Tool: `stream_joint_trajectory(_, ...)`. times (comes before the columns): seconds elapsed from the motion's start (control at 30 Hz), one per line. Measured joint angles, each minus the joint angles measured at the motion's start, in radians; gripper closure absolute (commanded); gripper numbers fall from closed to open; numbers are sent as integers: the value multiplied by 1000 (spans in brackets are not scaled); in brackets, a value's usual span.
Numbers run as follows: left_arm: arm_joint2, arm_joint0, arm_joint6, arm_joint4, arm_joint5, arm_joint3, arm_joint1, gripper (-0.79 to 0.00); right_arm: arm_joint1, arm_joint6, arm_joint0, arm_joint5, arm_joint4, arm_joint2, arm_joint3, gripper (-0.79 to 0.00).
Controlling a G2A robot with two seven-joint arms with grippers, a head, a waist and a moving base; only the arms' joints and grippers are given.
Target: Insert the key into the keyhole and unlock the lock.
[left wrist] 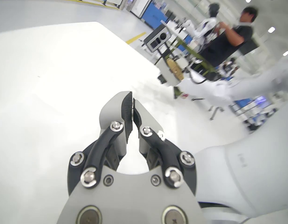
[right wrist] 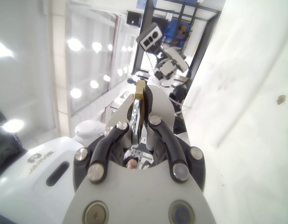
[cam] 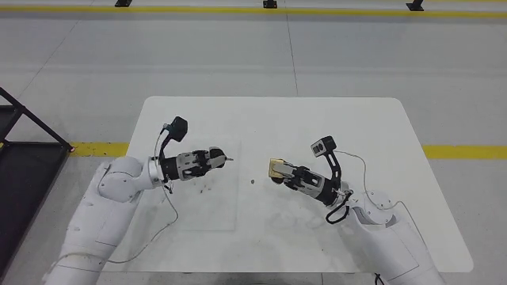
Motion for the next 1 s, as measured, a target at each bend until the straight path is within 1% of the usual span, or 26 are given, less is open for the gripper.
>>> stream_joint_trajectory(0.07,-10,7,104,140,-51,-25,-6,0,0,0,0,0,0,0,0,0)
stream_joint_trajectory(0.1,-15,7,145,201,-58,-45,-7,0,0,0,0,0,0,0,0,0)
stream_joint_trajectory(0.17,-24,13,251,362,-57,-102,-10,0,0,0,0,0,0,0,0,0)
stream_joint_trajectory(0.23,-20,23,353,505,-56,-140,-9,0,0,0,0,0,0,0,0,0)
stream_joint_trajectory(0.3,-8,28,482,683,-56,-177,-5,0,0,0,0,0,0,0,0,0)
stream_joint_trajectory(0.4,13,28,680,966,-56,-198,9,0,0,0,0,0,0,0,0,0)
stream_joint_trajectory(0.43,20,25,764,1082,-56,-195,14,0,0,0,0,0,0,0,0,0)
stream_joint_trajectory(0.5,31,19,902,1242,-48,-184,21,0,0,0,0,0,0,0,0,0)
stream_joint_trajectory(0.53,38,16,970,1323,-31,-180,24,0,0,0,0,0,0,0,0,0)
stream_joint_trajectory(0.57,51,15,1064,1432,5,-172,28,0,0,0,0,0,0,0,0,0)
stream_joint_trajectory(0.63,76,12,1208,1590,76,-153,36,0,0,0,0,0,0,0,0,0)
stream_joint_trajectory(0.67,93,9,1303,1684,122,-134,42,0,0,0,0,0,0,0,0,0)
stream_joint_trajectory(0.73,118,-3,1451,1813,191,-94,50,0,0,0,0,0,0,0,0,0)
stream_joint_trajectory(0.83,136,-27,1602,1904,254,-43,57,0,0,0,0,0,0,0,0,0)
stream_joint_trajectory(0.87,138,-32,1626,1911,259,-35,58,0,0,0,0,0,0,0,0,0)
stream_joint_trajectory(1.0,139,-33,1633,1911,259,-33,58,0,0,0,0,0,0,0,0,0)
